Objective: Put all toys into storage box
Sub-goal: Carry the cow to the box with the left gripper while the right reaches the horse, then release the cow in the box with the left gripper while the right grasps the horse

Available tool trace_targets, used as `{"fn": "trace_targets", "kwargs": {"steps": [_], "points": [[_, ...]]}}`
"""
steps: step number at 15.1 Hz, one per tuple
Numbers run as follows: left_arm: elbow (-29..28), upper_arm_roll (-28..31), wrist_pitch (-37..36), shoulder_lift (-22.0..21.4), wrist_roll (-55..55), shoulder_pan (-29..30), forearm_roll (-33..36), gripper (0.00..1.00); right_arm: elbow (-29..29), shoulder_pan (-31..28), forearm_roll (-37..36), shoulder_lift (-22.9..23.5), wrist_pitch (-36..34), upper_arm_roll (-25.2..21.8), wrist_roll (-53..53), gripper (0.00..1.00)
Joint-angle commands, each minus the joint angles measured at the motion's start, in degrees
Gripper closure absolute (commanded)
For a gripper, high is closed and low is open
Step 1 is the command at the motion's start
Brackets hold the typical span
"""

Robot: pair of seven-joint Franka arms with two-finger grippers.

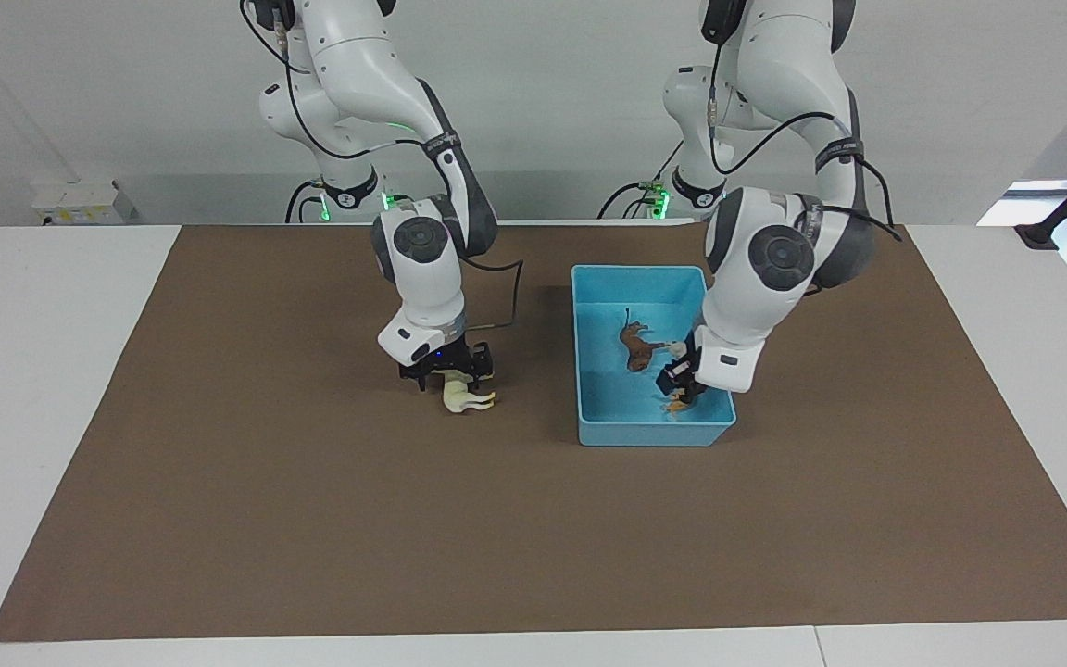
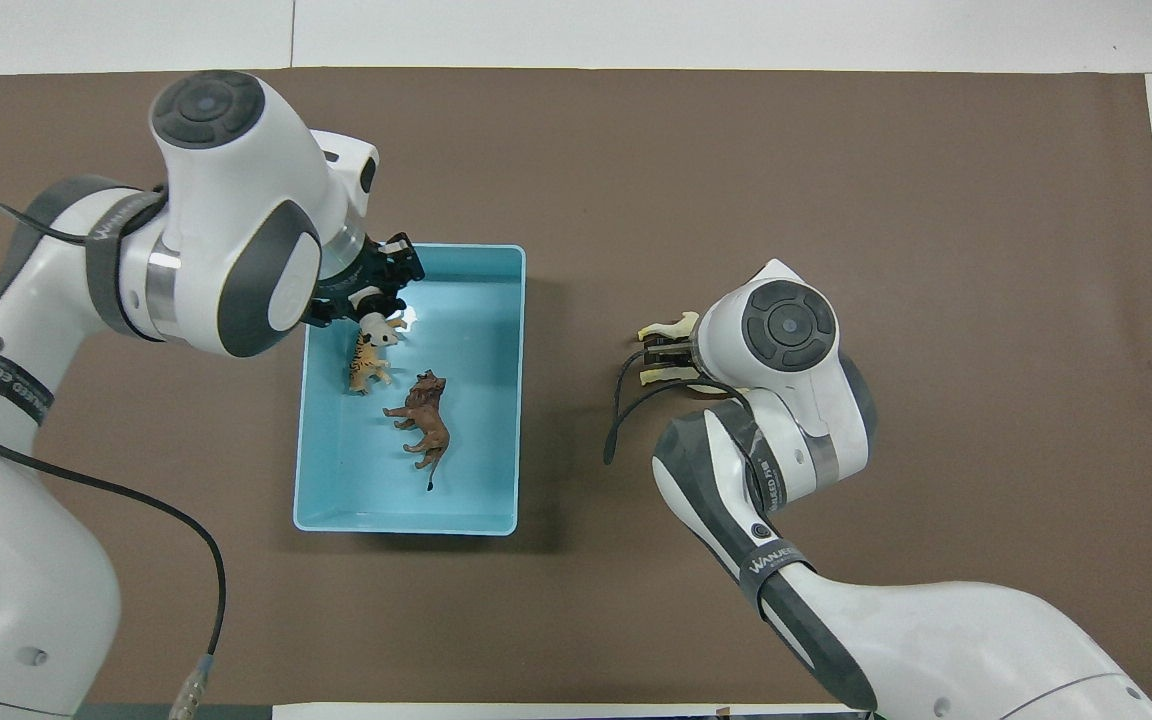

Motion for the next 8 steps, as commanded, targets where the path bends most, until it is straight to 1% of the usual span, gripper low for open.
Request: {"fn": "trace_targets", "kwargs": {"steps": [1, 2, 3, 4, 5, 6, 8], "points": [[-7.6, 1.2, 2.7, -4.8, -1.1, -3.9, -0.9, 0.35, -1.2, -0.3, -0.2, 0.0, 2.2, 0.2, -1.2, 0.0], [-7.8, 1.2, 2.6, -5.3, -0.8, -3.9, -0.9, 0.0, -1.5, -0.3, -0.2, 0.0, 2.4, 0.2, -1.1, 0.0], [-7.6, 1.3, 2.3, -6.1, -0.5, -3.3, -0.8, 0.0, -1.8, -0.3, -0.2, 0.0, 2.8, 0.2, -1.2, 0.24], [-7.3, 1.7, 2.0, -7.2, 0.4, -2.6, -0.8, 0.0, -1.8, -0.2, -0.2, 0.0, 3.5, 0.2, -1.1, 0.94], [-6.7, 1.7, 1.5, -8.1, 2.4, -0.8, -0.4, 0.0, -1.7, -0.2, -0.2, 0.0, 3.4, 0.3, -0.8, 1.0], [-5.9, 1.7, 0.4, -9.3, 5.6, 1.4, -0.3, 0.0, -1.2, -0.2, -0.2, 0.2, 2.8, 0.2, -0.9, 1.0], [-4.3, 1.8, -3.2, -11.0, 10.4, 3.6, -0.1, 0.0, 0.3, -0.2, -0.2, 0.3, 1.5, 0.3, -0.9, 1.0]]}}
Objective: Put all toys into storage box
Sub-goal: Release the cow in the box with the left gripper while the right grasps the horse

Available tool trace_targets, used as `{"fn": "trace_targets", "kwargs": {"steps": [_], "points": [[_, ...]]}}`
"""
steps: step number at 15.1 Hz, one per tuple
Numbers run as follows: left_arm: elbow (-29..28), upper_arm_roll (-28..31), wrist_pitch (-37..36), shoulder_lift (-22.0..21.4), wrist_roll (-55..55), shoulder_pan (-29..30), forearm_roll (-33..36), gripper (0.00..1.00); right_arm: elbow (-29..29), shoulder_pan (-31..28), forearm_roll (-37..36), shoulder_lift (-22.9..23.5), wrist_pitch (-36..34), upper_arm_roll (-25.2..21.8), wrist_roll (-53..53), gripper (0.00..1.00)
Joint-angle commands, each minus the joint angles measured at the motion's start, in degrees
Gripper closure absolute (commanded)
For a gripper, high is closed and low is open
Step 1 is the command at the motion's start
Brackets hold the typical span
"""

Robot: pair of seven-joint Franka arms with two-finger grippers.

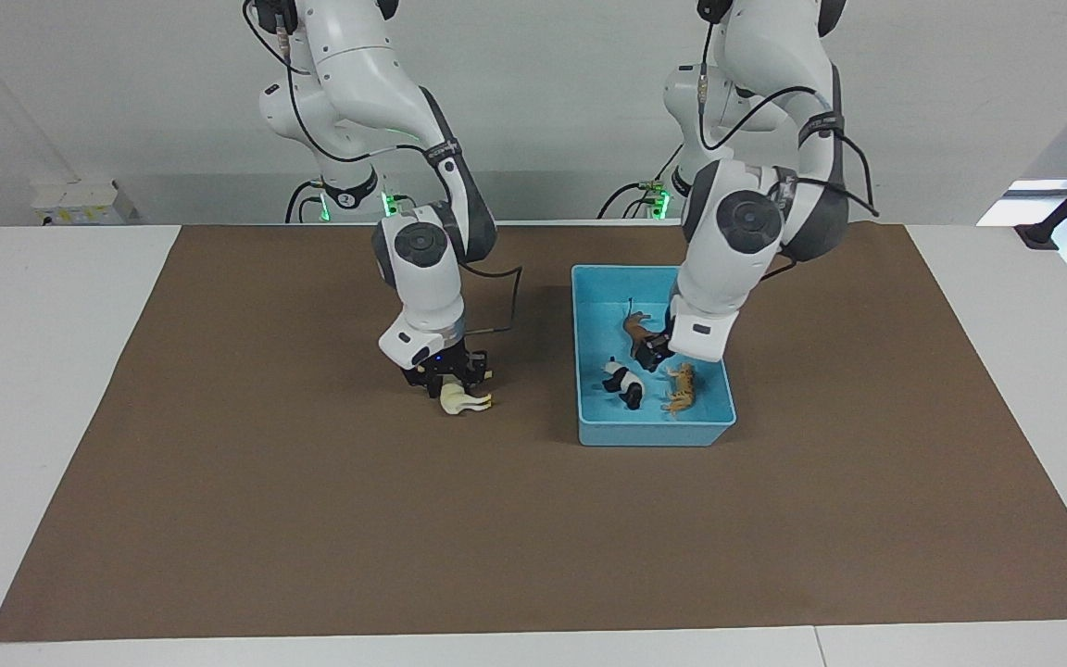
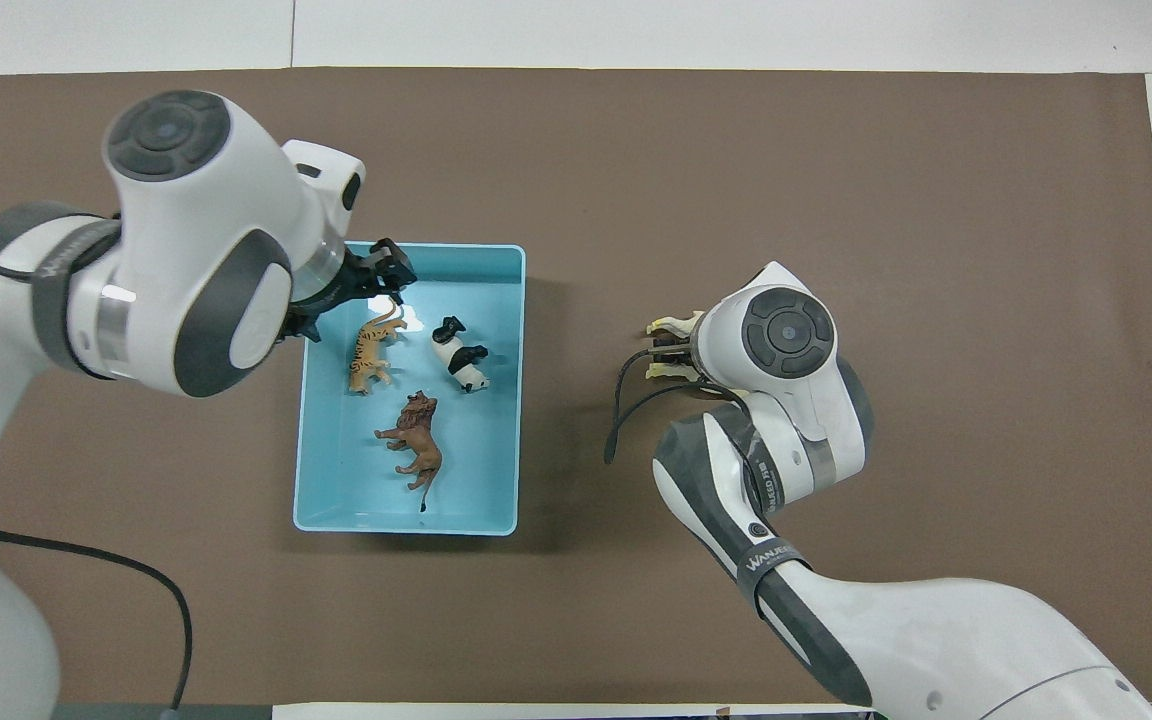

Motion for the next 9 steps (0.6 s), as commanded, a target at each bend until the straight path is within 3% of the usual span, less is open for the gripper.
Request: {"fn": "trace_targets", "kwargs": {"steps": [1, 5, 7, 9], "points": [[0.3, 0.0, -4.8, -5.1, 7.6, 4.5, 0.2, 0.0, 1.9, -0.2, -0.1, -0.1, -2.1, 0.3, -0.6, 1.0], [0.3, 0.3, -12.8, -13.1, 28.3, 12.8, 2.3, 0.0, 16.1, 0.8, -0.5, 0.5, -17.2, 0.7, 4.7, 1.0], [0.2, 0.4, -17.6, -15.4, 37.1, 15.4, 2.3, 0.0, 30.0, 3.7, 0.0, 3.8, -28.4, 0.8, 9.1, 1.0], [-1.2, 0.4, -15.6, -15.7, 42.6, 15.8, 3.2, 0.0, 44.4, 5.6, 0.8, 9.4, -34.5, 1.0, 15.7, 1.0]]}}
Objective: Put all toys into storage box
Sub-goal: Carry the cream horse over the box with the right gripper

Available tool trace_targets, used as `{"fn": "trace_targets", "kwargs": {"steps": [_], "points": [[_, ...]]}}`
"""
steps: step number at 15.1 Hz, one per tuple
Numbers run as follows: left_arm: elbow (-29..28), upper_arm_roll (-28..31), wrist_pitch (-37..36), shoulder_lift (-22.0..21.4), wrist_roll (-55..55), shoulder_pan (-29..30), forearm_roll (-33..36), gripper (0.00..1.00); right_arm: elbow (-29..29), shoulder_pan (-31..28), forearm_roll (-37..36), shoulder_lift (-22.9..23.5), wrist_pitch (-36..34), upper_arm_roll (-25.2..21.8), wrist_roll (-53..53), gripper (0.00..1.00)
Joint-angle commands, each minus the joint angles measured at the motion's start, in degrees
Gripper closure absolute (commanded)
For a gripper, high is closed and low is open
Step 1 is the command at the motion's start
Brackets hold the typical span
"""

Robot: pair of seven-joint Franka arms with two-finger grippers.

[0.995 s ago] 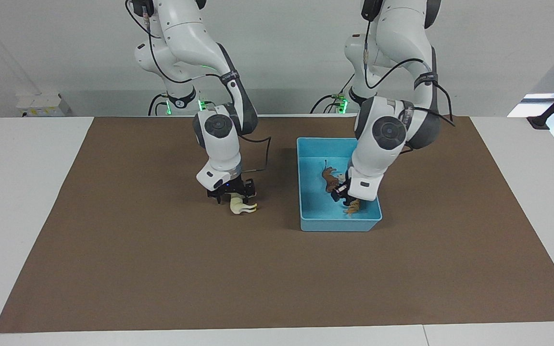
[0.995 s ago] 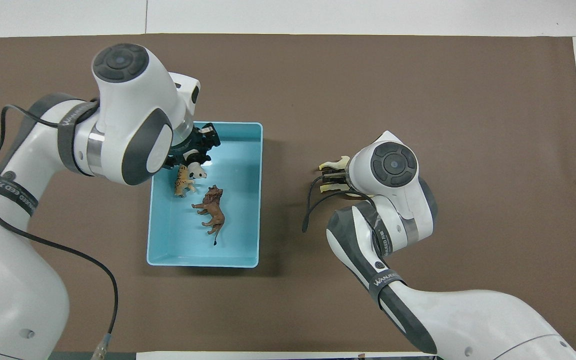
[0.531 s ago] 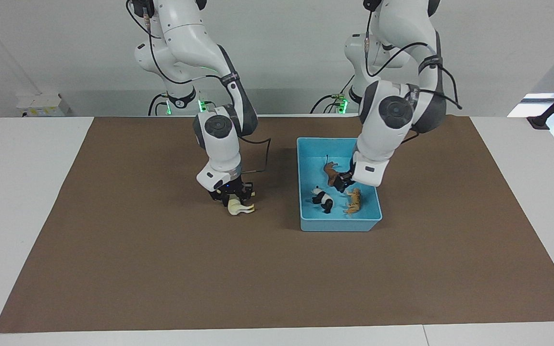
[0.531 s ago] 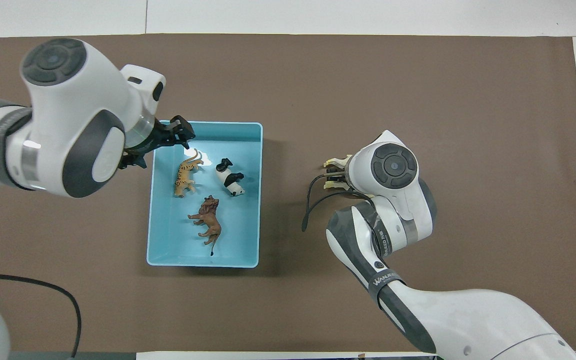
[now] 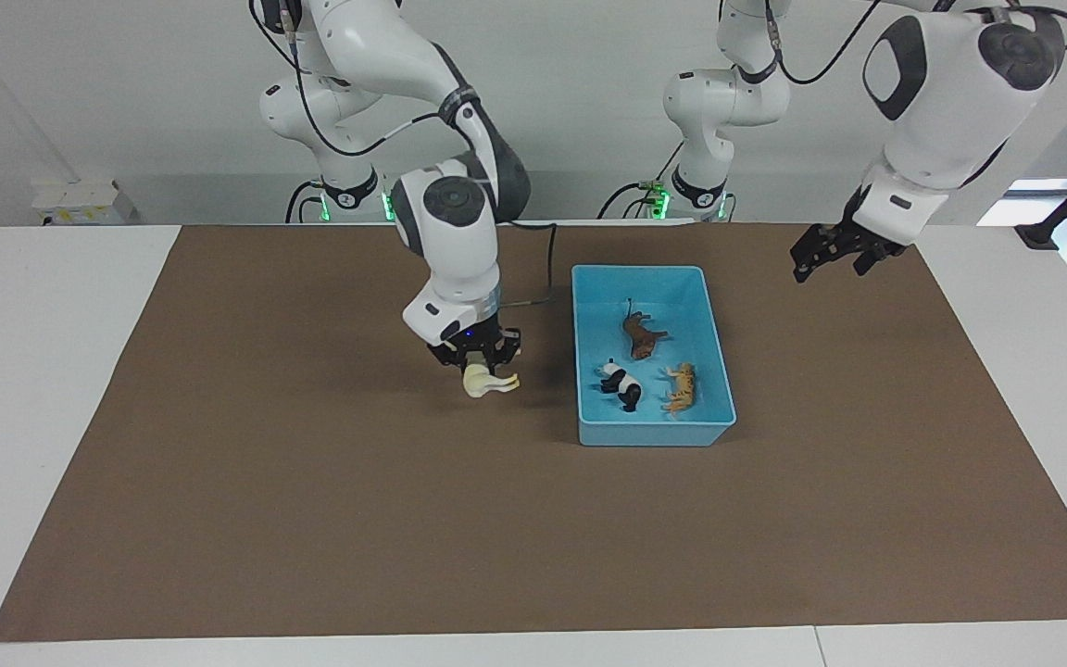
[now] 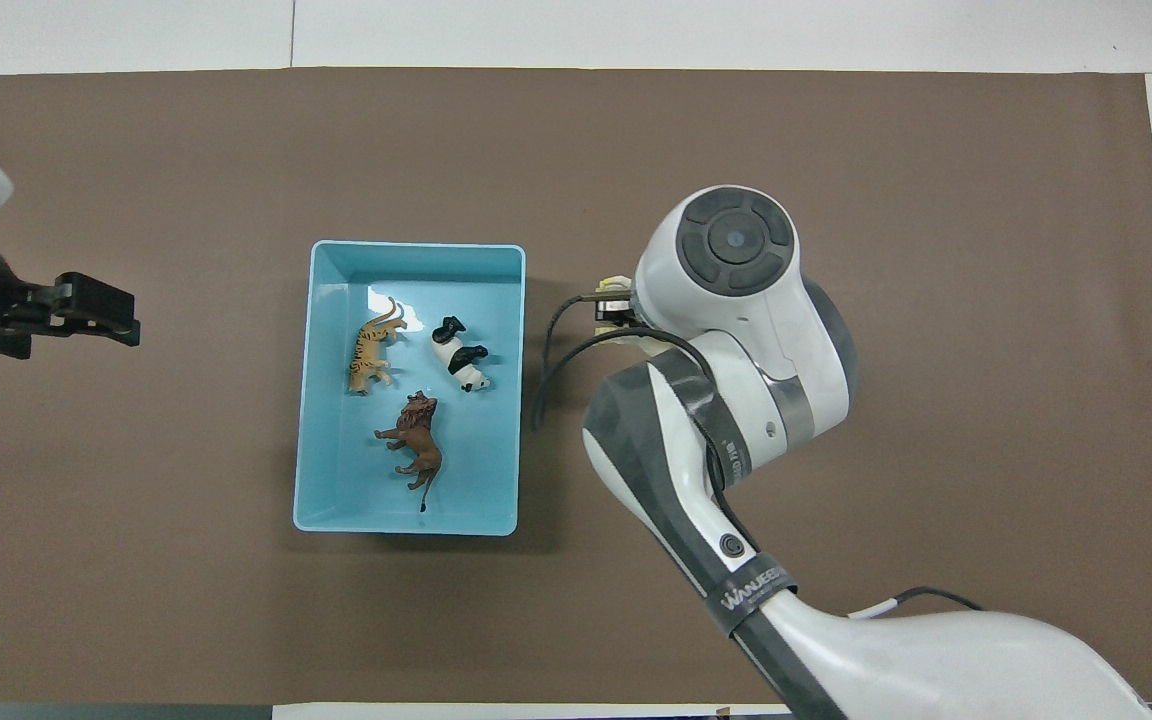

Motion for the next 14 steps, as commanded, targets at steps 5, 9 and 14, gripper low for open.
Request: {"fn": "trace_targets", "kwargs": {"steps": [5, 9, 14], "points": [[1.4, -0.6, -0.7, 2.8, 6.5, 0.2, 2.5, 0.0, 27.7, 7.1, 4.6, 15.4, -2.0, 2.6, 14.4, 1.0], [1.3, -0.6, -1.6, 2.7, 6.9, 0.2, 1.9, 0.0, 24.7, 10.6, 2.7, 18.8, 3.6, 2.6, 14.8, 1.0], [1.3, -0.5, -1.7, 2.3, 6.2, 0.2, 0.9, 0.0, 20.9, 12.1, 2.5, 17.7, 4.1, 2.4, 22.3, 0.0]]}}
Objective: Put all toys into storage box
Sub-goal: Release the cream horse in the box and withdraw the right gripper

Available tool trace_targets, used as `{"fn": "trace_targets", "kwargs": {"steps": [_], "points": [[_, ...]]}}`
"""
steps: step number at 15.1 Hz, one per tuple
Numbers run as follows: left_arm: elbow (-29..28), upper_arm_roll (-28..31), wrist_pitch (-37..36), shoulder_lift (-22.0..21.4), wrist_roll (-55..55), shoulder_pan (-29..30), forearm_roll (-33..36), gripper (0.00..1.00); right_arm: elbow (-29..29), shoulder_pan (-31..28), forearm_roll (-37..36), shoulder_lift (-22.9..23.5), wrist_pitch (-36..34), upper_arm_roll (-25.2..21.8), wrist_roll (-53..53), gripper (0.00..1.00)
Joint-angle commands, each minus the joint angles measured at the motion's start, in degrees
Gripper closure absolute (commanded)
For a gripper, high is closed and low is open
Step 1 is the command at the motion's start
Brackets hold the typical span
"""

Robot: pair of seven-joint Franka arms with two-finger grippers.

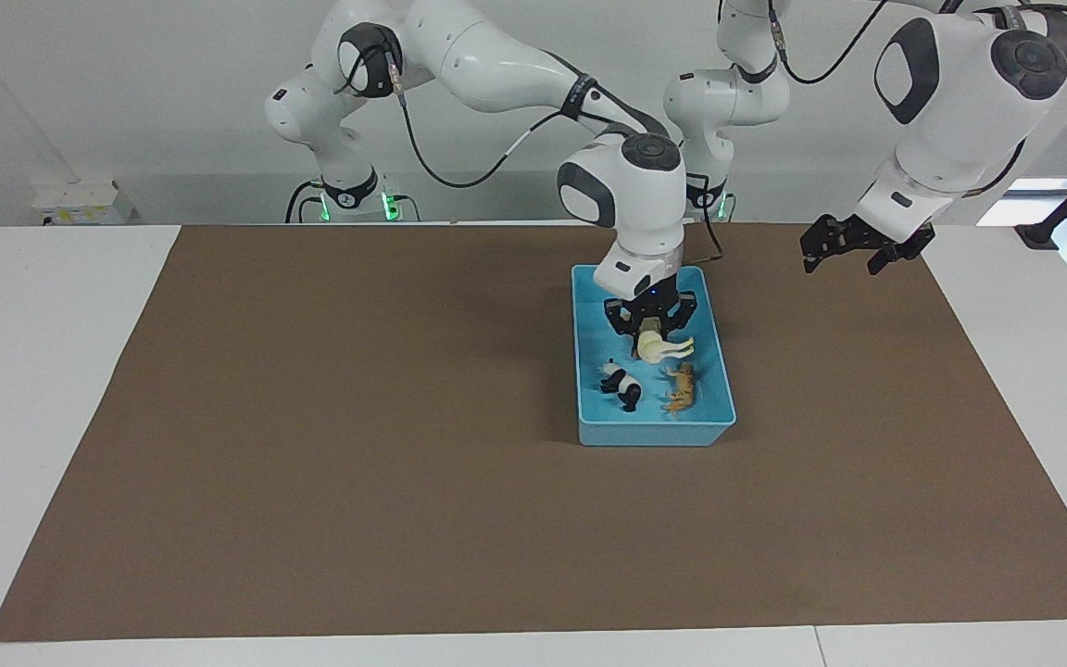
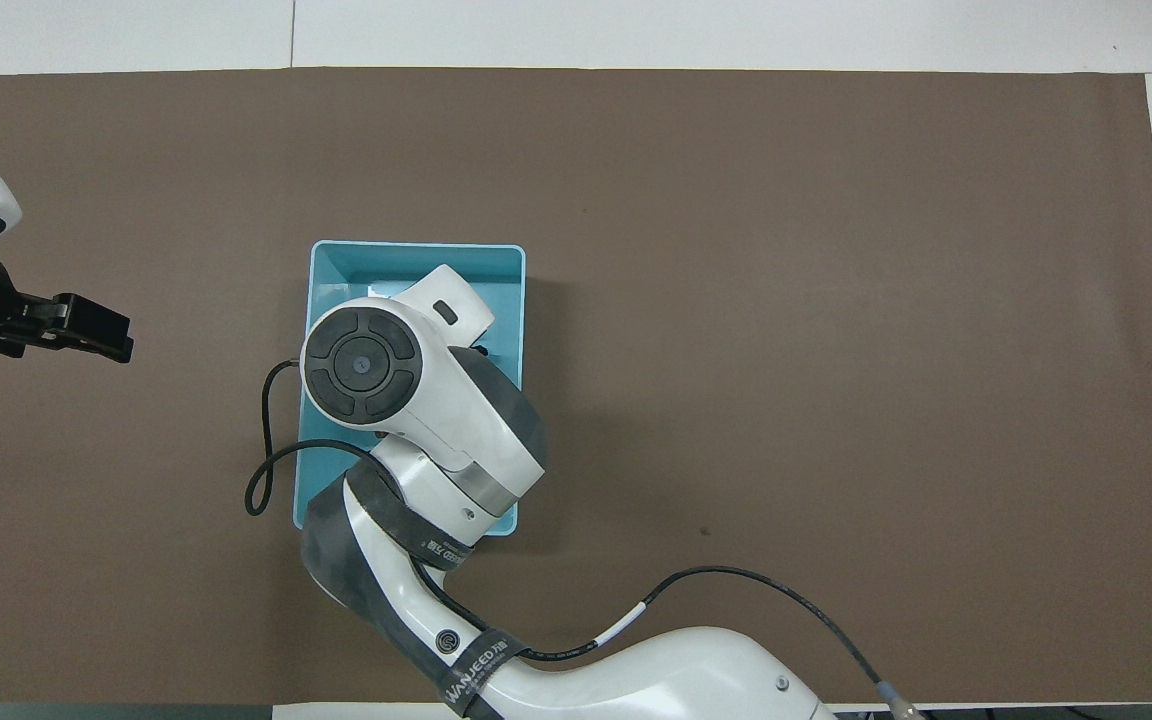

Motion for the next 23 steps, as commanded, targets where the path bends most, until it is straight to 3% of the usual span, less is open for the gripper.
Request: {"fn": "trace_targets", "kwargs": {"steps": [1, 3, 7, 11, 15, 19, 23], "points": [[1.0, 0.2, -1.5, 0.0, 0.5, 0.1, -0.5, 0.0, -0.5, 0.4, -0.9, -2.0, -3.4, -0.4, 6.3, 0.0], [0.9, 0.1, -1.7, 0.0, 0.5, 0.1, -0.5, 0.0, 0.6, -0.1, -1.0, -2.6, -6.3, -1.2, 6.7, 0.0], [0.8, 0.1, -2.0, 0.0, 0.5, 0.0, -0.5, 0.0, -0.1, -3.7, -7.5, -9.1, -7.2, -2.6, 4.4, 0.0], [0.9, 0.1, -2.1, 0.0, 0.3, 0.0, -0.5, 0.0, -1.5, -15.5, -7.5, -14.4, -9.6, -2.5, -15.9, 0.0], [2.1, -0.2, -2.2, -0.3, 0.0, -0.2, -0.7, 0.0, -1.9, -27.3, -6.8, -15.5, -12.7, -2.4, -35.5, 0.0], [3.1, -0.5, -3.5, -1.3, -0.6, -0.3, -0.7, 0.0, -4.5, -36.2, -6.2, -17.7, -24.0, -2.4, -48.7, 0.0], [4.3, -0.4, -4.0, -1.1, -0.5, -0.3, -0.2, 0.0, -6.7, -43.2, -6.1, -21.2, -28.3, -2.5, -57.2, 0.0]]}}
